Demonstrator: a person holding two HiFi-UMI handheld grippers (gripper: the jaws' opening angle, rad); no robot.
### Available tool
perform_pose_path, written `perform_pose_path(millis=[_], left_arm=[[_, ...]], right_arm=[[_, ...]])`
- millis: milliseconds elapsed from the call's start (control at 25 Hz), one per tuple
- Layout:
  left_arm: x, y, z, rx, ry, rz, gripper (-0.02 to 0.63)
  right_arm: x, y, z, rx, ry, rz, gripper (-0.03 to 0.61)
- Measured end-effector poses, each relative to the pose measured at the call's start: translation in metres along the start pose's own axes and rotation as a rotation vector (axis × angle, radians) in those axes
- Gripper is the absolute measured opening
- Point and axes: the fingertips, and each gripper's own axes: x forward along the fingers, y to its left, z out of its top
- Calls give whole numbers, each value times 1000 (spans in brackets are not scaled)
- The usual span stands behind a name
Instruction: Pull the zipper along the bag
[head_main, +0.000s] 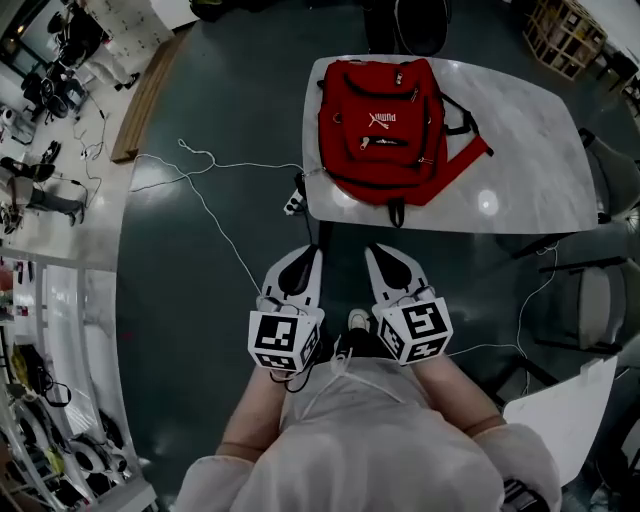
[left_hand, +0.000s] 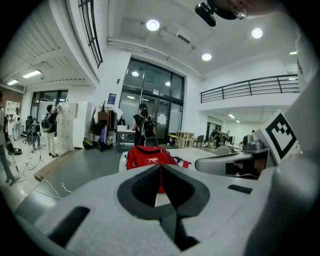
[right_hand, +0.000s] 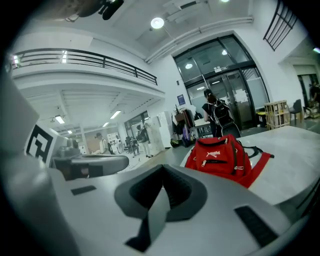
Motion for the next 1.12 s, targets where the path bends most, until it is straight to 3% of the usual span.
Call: perform_pose_path(millis=[280,440,800,960,1120], left_arm=[[54,42,-26,-90,98,7,20],[92,75,-28,-74,126,-36,20],[174,146,-38,-42,227,-251,20],[191,152,-62,-27,312,-383,20],[204,153,-91,9,377,-445,20]], right_arm=[[49,-39,-11,37,84,-48,26],[87,-56,-17,43,119,-114,26],[181,-77,-25,101,199,-309,26],[208,-79,-50,139,300,-384,26],[227,-90,-86,161,424,-410,26]])
